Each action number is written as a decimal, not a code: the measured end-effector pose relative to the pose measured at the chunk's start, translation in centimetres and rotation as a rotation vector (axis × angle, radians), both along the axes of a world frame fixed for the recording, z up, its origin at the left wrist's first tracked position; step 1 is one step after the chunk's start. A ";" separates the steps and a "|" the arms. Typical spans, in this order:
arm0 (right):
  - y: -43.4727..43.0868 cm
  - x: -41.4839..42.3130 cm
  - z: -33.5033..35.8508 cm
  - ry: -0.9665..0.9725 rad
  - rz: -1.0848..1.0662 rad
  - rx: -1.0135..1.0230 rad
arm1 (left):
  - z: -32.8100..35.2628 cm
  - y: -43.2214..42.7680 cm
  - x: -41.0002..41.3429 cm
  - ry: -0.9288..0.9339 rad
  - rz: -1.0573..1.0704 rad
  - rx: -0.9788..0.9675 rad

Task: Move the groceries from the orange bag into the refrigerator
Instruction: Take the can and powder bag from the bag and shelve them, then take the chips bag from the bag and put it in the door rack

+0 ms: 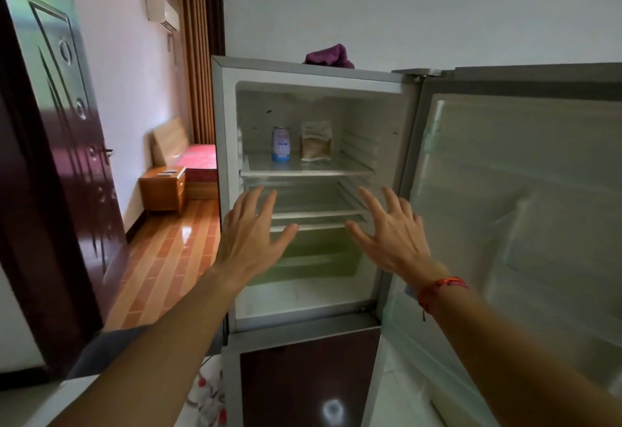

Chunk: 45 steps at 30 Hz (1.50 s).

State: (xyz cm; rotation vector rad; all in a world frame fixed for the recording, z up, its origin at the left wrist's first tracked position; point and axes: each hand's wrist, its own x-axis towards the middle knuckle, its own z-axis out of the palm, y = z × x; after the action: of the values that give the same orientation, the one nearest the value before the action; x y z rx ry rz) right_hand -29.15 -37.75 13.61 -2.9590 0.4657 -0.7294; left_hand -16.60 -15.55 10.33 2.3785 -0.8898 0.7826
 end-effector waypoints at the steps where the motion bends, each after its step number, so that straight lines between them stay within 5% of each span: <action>1: -0.1 -0.6 -0.1 0.001 0.002 0.000 | -0.1 -0.1 -0.3 0.000 -0.005 -0.001; 20: -8.3 -18.1 -0.2 -0.032 -0.267 -0.005 | -0.1 -14.3 -13.2 0.030 -0.321 0.022; 33: -9.9 -31.7 -0.7 -0.025 -0.699 -0.007 | 0.0 -23.7 -20.7 -0.034 -0.791 0.034; 45: -2.1 -45.6 -2.0 -0.044 -1.216 0.001 | -0.9 -28.9 -33.3 -0.028 -1.301 0.080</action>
State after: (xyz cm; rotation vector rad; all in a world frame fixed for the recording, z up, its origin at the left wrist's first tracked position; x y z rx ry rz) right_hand -74.72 -39.86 11.62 -2.3510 2.2665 -0.7784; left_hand -49.93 -44.49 9.44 1.3080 -2.0906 0.2129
